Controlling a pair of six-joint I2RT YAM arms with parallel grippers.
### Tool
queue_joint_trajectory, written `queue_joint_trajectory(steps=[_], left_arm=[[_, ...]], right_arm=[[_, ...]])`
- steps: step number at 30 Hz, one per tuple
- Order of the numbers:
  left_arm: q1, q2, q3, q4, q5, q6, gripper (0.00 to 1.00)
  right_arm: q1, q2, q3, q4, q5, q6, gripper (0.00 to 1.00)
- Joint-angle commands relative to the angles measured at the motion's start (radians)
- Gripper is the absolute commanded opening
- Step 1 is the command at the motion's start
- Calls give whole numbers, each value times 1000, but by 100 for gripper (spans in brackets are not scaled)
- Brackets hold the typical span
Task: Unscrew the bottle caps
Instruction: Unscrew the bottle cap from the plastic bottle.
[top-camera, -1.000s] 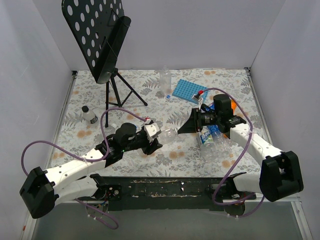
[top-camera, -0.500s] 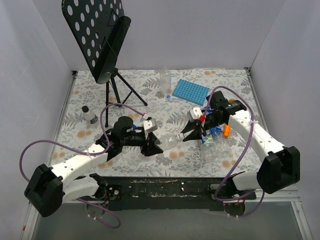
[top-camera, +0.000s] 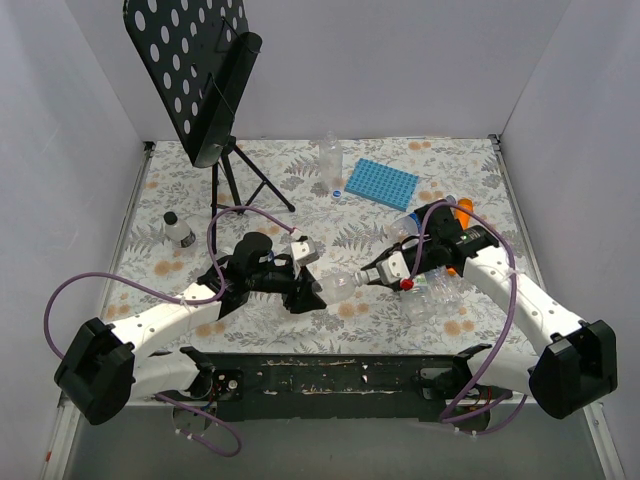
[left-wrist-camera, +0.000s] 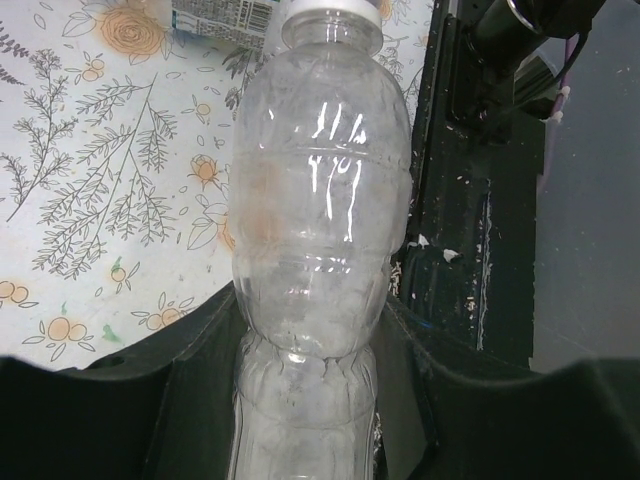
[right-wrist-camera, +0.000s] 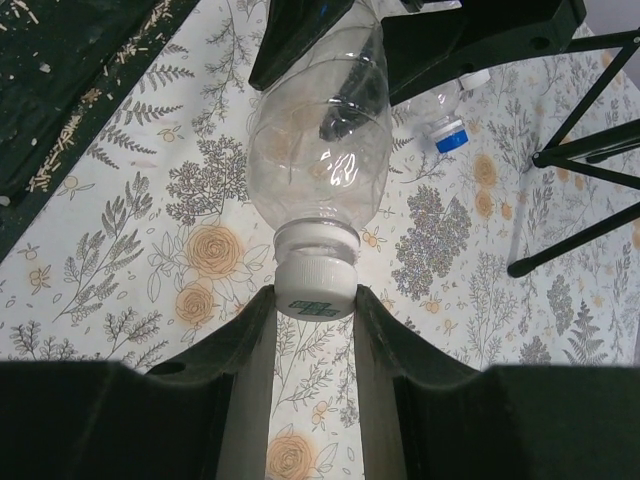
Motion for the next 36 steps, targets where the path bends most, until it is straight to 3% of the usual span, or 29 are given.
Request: queue_joint_trajectory(steps=[1, 4, 12, 15, 18, 28, 36], left_arm=[[7, -32, 28, 4, -50, 24, 3], [7, -33, 27, 2, -58, 28, 3], [5, -27, 31, 2, -72, 32, 2], [5, -35, 30, 2, -81, 32, 3], [7, -39, 30, 1, -84, 34, 3], [7, -58, 30, 2, -96, 38, 3], [-30, -84, 21, 2, -197, 57, 2]], right_arm=[[-6, -6, -30, 65, 19, 98, 8], [-7, -13, -41, 89, 7, 146, 16], [-10, -11, -17, 90, 10, 240, 52], [-23, -14, 17, 55, 19, 248, 68], [-33, -29, 34, 6, 50, 234, 77], [-155, -135, 0, -83, 33, 220, 79], [-162, -114, 84, -89, -83, 407, 78]])
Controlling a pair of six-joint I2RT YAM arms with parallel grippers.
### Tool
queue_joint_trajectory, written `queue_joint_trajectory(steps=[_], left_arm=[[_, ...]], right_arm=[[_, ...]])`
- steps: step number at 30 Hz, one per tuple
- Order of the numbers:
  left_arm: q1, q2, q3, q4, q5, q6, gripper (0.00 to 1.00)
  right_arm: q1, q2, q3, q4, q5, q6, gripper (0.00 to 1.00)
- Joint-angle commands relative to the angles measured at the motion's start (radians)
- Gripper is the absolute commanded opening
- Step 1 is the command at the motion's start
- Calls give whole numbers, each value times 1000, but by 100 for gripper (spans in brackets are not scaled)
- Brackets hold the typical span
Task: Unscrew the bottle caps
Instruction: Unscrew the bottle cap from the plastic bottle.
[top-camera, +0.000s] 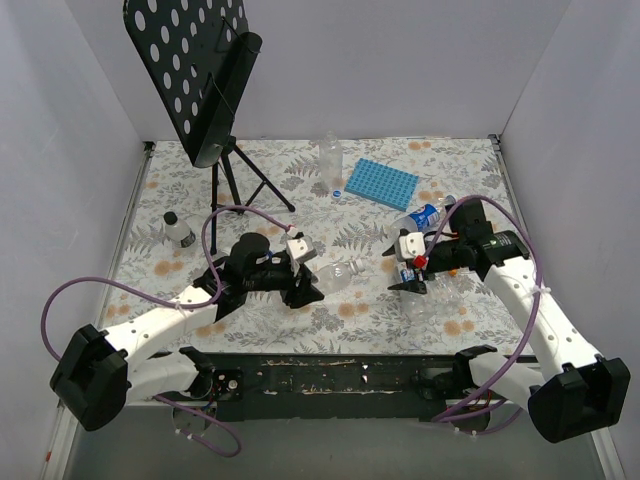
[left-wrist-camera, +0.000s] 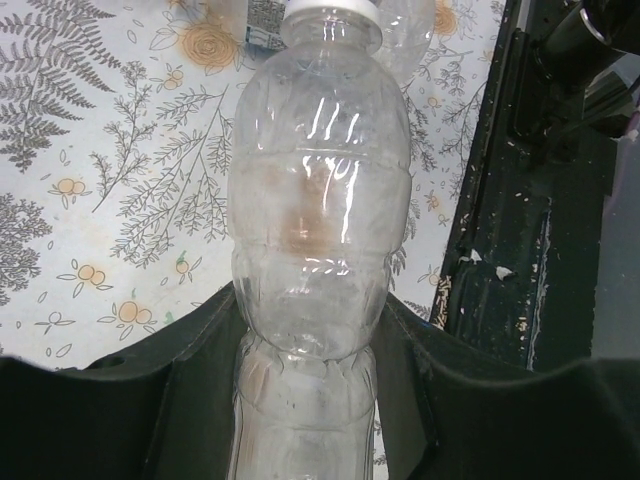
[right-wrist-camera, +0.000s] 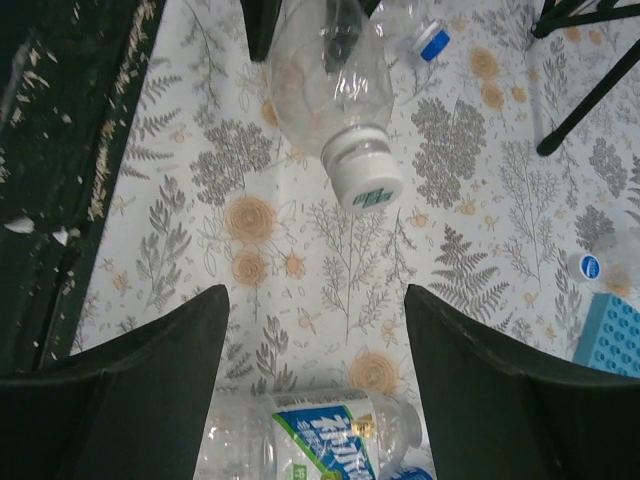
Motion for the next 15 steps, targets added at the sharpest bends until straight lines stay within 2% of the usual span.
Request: queue_joint_trajectory(steps=[1, 4, 6, 11, 13, 15], left_arm=[[-33, -57, 19, 8, -102, 37, 2], [-64, -86, 5, 7, -188, 60, 2], [-81, -101, -1, 8, -230, 69, 2], [-110, -118, -9, 17, -283, 80, 2], [-115, -115, -9, 16, -291, 81, 2], [-118, -114, -9, 16, -299, 84, 2]], right_arm=[[-4, 37, 113, -34, -154, 160, 78], [-4, 92, 152, -10, -266, 306, 74], [-4, 129, 149, 74, -304, 468, 71], [-1, 194, 120, 264, -333, 804, 68], [15, 186, 72, 463, -265, 1130, 80], [36, 174, 17, 613, -151, 1346, 80]])
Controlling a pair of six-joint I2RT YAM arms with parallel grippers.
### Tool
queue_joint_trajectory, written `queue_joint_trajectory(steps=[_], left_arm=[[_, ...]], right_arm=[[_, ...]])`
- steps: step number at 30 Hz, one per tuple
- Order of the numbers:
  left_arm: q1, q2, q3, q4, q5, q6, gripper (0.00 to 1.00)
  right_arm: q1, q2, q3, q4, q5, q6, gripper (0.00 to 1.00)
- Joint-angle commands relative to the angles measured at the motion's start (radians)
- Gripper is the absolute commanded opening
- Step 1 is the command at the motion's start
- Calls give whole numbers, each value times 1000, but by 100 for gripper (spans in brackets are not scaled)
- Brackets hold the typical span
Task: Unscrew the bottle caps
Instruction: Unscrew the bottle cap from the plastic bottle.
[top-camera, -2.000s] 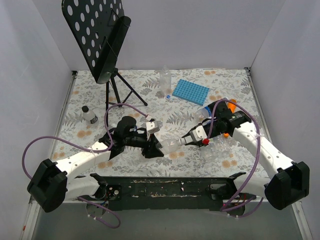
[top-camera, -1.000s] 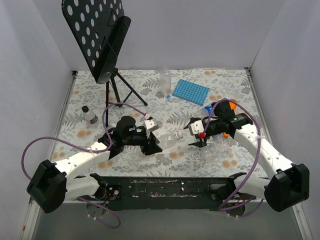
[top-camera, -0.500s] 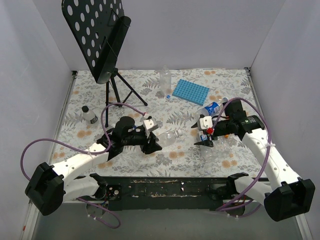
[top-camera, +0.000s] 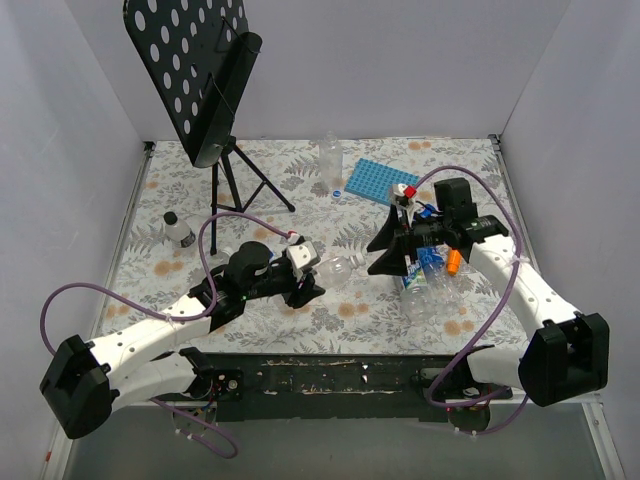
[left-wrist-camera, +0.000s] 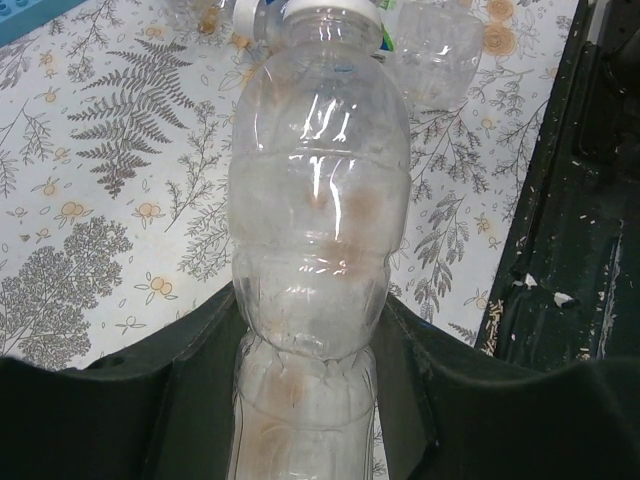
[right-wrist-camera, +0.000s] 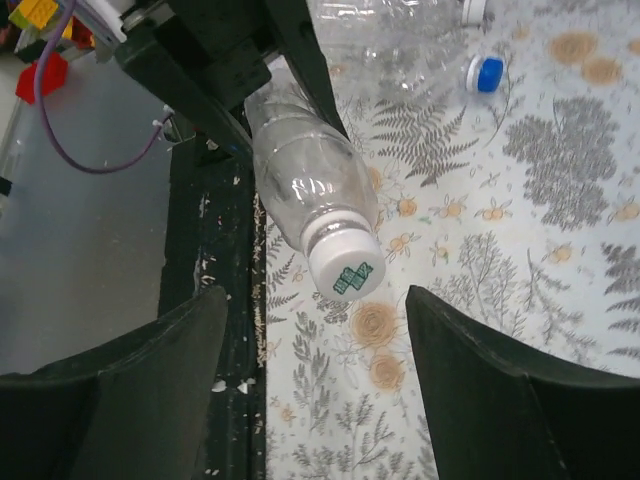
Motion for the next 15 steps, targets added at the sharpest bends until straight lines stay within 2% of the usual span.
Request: queue_joint_trajectory(steps=[1, 9, 15], left_arm=[[-9, -17, -5, 14, -55, 25, 2], [-14, -14, -2, 14, -53, 23, 2], [-15, -11, -2, 14, -53, 25, 2]], right_arm=[[34, -24, -69, 365, 131, 580, 81], [56, 13, -109, 432, 161, 733, 81], [70, 40, -109, 437, 158, 758, 70]])
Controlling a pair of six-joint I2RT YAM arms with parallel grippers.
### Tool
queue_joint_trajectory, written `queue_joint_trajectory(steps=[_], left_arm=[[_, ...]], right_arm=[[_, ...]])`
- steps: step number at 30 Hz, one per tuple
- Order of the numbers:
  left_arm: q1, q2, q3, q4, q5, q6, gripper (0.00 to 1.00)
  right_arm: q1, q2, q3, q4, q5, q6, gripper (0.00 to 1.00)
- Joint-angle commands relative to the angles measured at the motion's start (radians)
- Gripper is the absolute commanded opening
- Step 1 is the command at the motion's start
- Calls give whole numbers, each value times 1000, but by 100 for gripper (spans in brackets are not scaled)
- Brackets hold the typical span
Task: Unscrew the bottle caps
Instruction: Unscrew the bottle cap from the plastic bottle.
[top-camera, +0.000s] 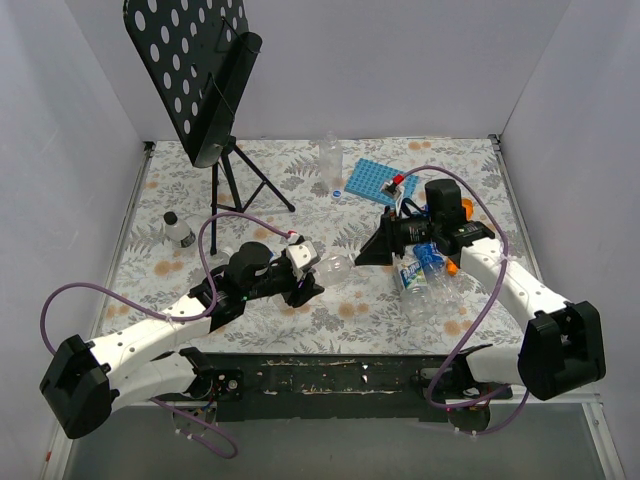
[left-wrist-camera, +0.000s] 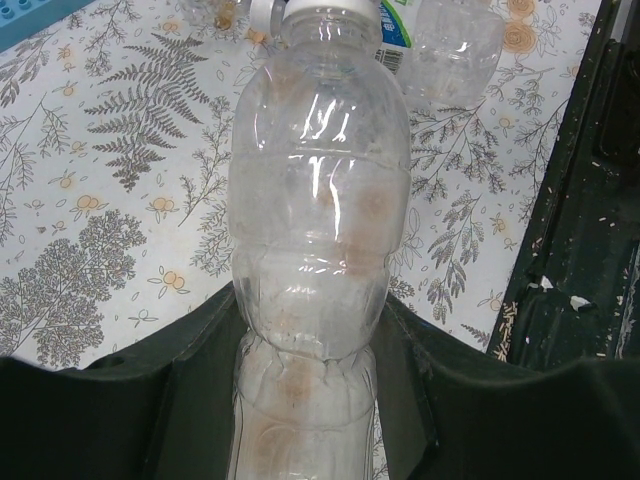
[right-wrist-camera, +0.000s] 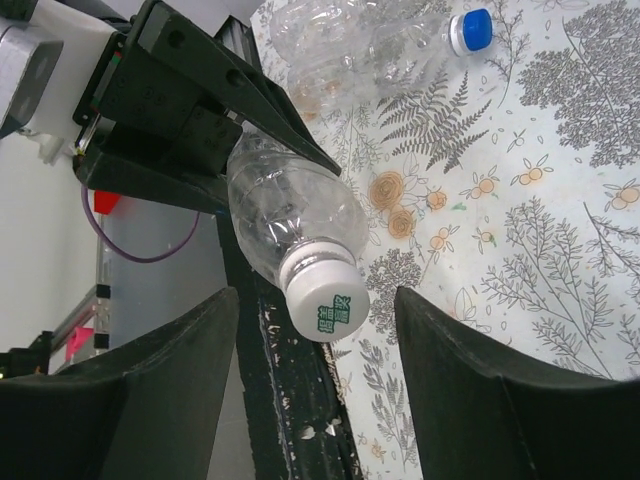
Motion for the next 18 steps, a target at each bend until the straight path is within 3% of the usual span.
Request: queue_joint_trajectory(steps=[1, 4, 6, 11, 13, 15, 18], left_arm=[[-7, -12, 1, 14, -12, 14, 2], [-7, -11, 1, 12, -12, 14, 2], [-7, -11, 2, 14, -12, 14, 2], [-8, -22, -1, 12, -2, 15, 2], [-7, -39, -7, 20, 11, 12, 2], [-7, -57, -16, 31, 36, 0, 1], [4, -83, -27, 55, 108, -21, 1]], right_arm=[[16, 18, -2, 54, 0, 62, 68], [16, 24, -5, 53, -6, 62, 59], [18, 25, -6, 56, -17, 62, 47], [18, 19, -6, 59, -65, 31, 1], [18, 13, 9, 33, -85, -36, 1], [18, 22, 56, -62, -181, -216, 1], [18, 74, 211, -507, -264, -728, 1]])
